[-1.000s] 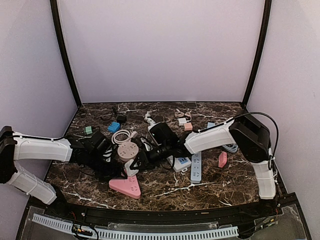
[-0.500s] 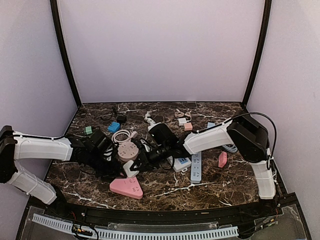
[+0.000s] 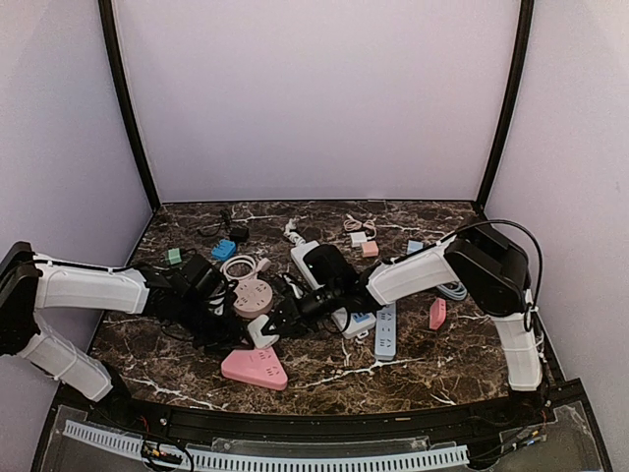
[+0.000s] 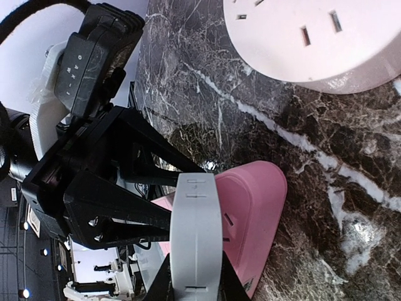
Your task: Pull the plug off the socket
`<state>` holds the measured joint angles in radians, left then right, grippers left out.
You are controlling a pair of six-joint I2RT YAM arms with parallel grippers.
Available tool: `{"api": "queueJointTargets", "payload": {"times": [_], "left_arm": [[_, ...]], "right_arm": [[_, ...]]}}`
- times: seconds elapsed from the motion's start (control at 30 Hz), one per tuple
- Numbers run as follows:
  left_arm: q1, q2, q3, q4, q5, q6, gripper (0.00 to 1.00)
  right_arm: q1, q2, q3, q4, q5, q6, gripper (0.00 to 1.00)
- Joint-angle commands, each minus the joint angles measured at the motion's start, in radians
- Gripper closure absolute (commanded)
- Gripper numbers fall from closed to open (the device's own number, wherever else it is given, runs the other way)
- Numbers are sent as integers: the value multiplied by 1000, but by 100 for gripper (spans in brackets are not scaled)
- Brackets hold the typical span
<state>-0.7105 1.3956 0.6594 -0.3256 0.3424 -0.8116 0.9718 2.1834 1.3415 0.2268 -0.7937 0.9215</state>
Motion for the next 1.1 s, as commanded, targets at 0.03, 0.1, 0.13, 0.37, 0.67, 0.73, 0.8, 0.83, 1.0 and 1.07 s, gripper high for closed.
{"api": "queueJointTargets", "payload": {"times": [0.03,0.1,0.13,0.37,0.67,0.73,0.8,0.83,1.0,1.07], "left_arm": [[-2,78,-27,-102,-52,-3,52],[-3,87,-26,-104,-56,-6,52],[-3,93,-25,-105,-56,-7,52],[-2,125,-20,-115,-76,-17,52],[-3,144,-20,-137,-109,-30,53],[-2,148,-20,-144,-117,-31,52],[-2,151,-20,-147,-119,-29,53],[-2,153,-20,-148,-120,-29,52],[-2,159,-25,-146,-125,-31,52],[-2,162,-27,-145,-126,-33,52]], "right_arm": [[-29,-10,-23,144,-41,43,100],[-36,-15,-32,162,-51,57,100],[-40,-18,-38,178,-57,67,100],[-51,-33,-62,226,-78,98,100],[-60,-57,-100,282,-88,128,100],[-63,-63,-108,295,-90,136,100],[-64,-67,-112,303,-91,139,100],[-63,-70,-113,307,-92,141,100],[-65,-79,-126,331,-96,152,100],[-68,-84,-134,336,-95,155,100]]}}
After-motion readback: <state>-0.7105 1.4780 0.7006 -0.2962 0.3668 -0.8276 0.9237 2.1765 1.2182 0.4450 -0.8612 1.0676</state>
